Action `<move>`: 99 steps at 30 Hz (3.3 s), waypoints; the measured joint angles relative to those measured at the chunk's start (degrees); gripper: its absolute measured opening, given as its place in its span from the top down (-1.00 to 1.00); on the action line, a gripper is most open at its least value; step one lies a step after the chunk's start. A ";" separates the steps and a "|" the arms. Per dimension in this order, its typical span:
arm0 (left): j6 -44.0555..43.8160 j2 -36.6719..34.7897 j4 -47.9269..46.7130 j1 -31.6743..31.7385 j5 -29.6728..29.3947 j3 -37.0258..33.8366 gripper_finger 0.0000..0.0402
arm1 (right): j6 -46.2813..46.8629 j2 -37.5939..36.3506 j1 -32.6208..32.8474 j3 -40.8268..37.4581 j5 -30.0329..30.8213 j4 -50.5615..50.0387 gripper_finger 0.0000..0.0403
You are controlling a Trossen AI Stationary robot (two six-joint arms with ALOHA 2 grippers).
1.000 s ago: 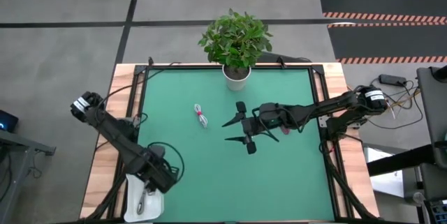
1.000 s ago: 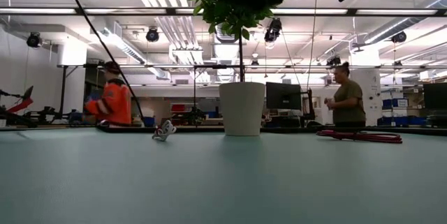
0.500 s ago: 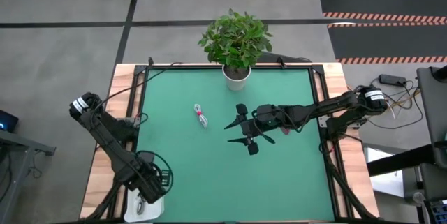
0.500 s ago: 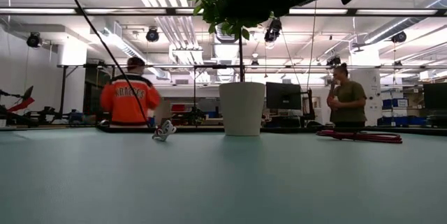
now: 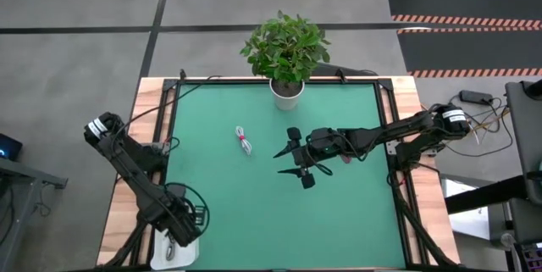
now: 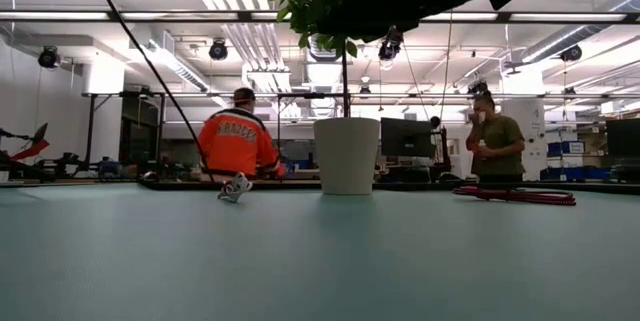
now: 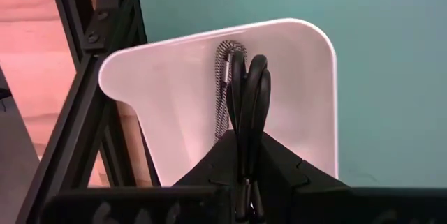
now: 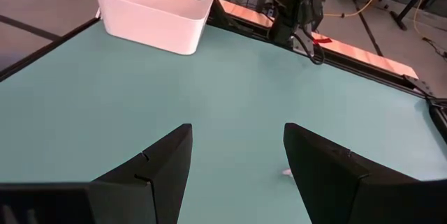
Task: Pick and place USB-C Cables
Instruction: Put the black charger cable into the bin, then put the white charger cable into the bin
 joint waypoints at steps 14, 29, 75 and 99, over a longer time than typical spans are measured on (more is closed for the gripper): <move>-0.10 1.60 5.37 -0.39 0.52 -2.89 0.90 | -0.21 0.00 0.00 -0.68 0.00 0.00 -0.09; 0.25 5.71 9.92 -2.03 0.83 -2.78 0.90 | 0.35 0.00 0.00 -0.68 0.00 0.10 -0.09; 1.66 10.10 9.53 -2.08 0.85 -2.85 0.67 | 2.65 -0.15 0.04 -1.25 -0.04 0.48 -0.09; 22.68 2.08 12.74 -2.02 -19.60 3.25 0.37 | 11.51 -0.22 -0.21 3.65 4.52 -3.63 -0.09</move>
